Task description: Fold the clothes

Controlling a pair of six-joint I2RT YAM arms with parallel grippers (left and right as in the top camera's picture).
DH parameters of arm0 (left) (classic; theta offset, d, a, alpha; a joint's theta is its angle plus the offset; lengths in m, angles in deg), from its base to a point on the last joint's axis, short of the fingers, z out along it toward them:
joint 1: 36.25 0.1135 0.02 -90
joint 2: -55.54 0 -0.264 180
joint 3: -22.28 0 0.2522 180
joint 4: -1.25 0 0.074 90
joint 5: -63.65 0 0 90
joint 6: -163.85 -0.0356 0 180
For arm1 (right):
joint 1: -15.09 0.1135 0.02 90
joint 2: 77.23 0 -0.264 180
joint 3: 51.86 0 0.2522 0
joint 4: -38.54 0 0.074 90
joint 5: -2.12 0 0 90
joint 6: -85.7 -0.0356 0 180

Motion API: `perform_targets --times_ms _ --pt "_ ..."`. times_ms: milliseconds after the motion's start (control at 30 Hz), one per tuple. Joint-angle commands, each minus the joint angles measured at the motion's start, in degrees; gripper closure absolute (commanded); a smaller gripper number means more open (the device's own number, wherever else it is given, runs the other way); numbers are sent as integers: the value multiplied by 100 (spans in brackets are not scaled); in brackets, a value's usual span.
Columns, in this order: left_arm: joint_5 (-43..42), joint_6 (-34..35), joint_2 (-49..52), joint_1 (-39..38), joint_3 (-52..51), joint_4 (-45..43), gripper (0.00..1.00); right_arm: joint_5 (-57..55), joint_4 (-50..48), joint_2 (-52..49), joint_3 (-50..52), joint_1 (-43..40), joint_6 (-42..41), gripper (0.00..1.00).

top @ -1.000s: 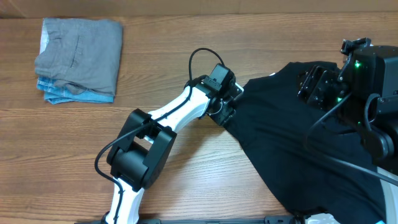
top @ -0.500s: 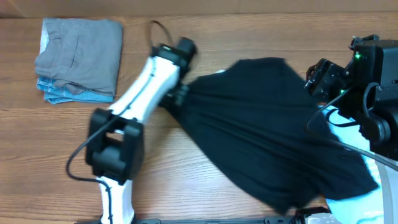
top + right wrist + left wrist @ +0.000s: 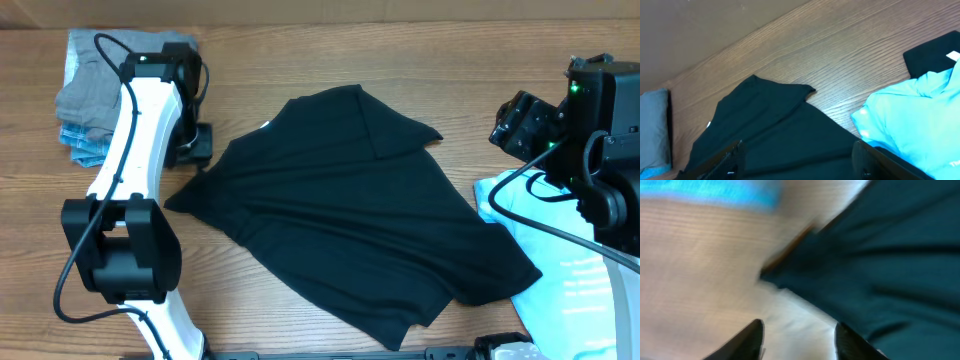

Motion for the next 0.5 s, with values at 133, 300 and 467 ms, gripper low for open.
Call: perform_targets --times_ms 133,300,467 --pt "-2323 -1716 74 -977 111 -2094 68 -92 35 46 -83 -22 -96 28" --pt "-2323 -2087 789 -1421 111 -3082 89 -92 142 46 -83 -22 -111 28" --pt "-2535 -2144 1606 -1609 114 -3963 93 -92 339 46 -83 -22 -111 28"
